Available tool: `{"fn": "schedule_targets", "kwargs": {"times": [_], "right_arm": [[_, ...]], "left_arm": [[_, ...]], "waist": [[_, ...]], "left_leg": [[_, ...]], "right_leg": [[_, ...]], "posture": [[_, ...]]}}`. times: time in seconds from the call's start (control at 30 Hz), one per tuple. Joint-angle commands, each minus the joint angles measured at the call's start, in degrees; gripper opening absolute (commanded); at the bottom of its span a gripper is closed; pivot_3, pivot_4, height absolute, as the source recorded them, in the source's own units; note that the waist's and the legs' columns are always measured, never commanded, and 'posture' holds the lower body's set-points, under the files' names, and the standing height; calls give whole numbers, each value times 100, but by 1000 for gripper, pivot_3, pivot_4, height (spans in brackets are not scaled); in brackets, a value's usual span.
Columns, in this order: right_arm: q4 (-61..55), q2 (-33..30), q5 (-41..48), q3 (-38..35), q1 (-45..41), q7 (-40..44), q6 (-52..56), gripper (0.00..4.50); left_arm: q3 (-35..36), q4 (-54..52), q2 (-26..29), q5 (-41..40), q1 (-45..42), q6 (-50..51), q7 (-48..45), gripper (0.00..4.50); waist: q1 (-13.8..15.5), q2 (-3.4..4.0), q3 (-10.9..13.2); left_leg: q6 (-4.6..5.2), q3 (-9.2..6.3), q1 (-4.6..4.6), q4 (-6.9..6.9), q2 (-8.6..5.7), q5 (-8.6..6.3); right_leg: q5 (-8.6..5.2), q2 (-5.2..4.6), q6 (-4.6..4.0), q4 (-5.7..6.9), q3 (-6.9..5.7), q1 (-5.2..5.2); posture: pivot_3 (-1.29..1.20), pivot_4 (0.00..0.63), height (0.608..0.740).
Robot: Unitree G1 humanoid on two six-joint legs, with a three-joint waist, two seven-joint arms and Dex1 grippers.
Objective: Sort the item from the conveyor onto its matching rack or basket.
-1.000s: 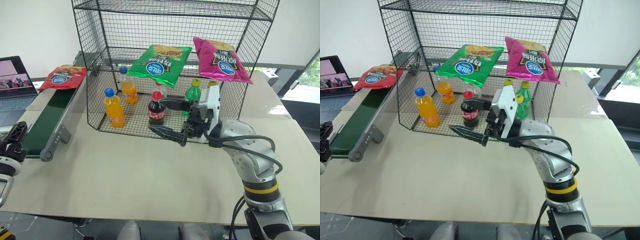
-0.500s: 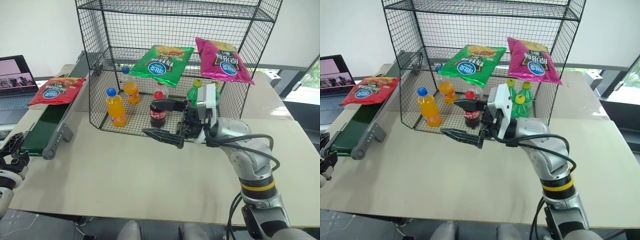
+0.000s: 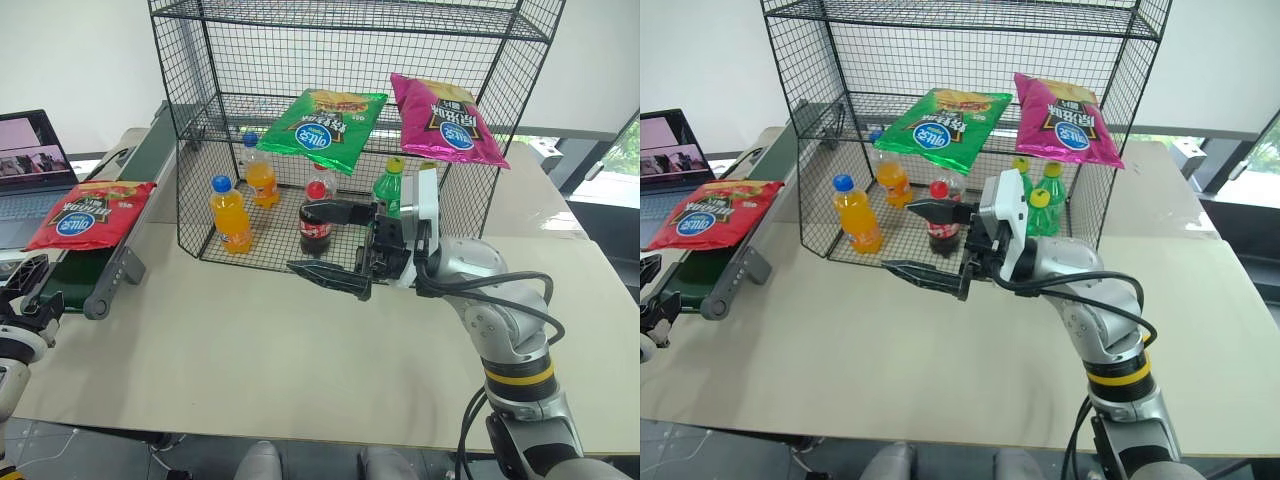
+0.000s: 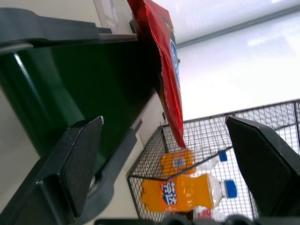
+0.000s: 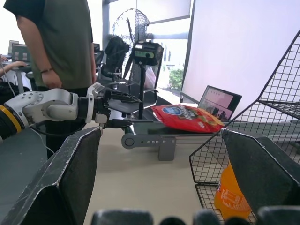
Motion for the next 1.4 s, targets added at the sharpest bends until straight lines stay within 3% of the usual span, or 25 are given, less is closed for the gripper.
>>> {"fn": "schedule_targets", "kwargs": {"times": [0.03,0.57,0.67,0.93,1.23,1.4], "right_arm": [[-219,-24,157,-176,-85,-68,-30,4500],[-162,-59,173,-157,-139,-101,-10,4500],[-156,-53,185,-151,-176,-114,16,4500],[-135,-34,169,-119,-223,-132,24,4500],[-301,-194,165,-279,-73,-278,78,4500],[-550,-256,150,-413,105,-580,157,4500]], "left_arm": [[4,25,70,-45,-74,-96,-41,4481],[211,139,108,-41,-49,-197,-182,4481],[249,118,120,14,-38,-276,-230,3728],[329,-64,157,-143,-36,-302,-332,179],[-162,-1423,554,-800,-338,179,-743,34],[-799,-1828,745,-838,-1197,586,-1042,34]], "waist": [[0,0,0],[1,0,0],[0,0,0],[4,0,0],[22,-17,2],[28,-12,5]], "left_leg": [[-1,0,-1,0,0,1],[-4,0,-1,-8,0,2],[-4,0,-1,-9,0,2],[-5,0,-2,-11,0,3],[-13,0,-8,-13,0,7],[-14,0,-7,-18,0,8]], "right_leg": [[0,0,0,0,0,-1],[0,0,-1,-2,0,-5],[0,0,-1,-2,0,-6],[-1,0,-1,-4,0,-7],[0,-2,-1,-8,-1,-9],[-1,-1,-1,-7,-1,-10]], "posture": [[0,150,740],[0,150,740],[0,150,740],[0,150,740],[0,150,740],[0,150,740]]}}
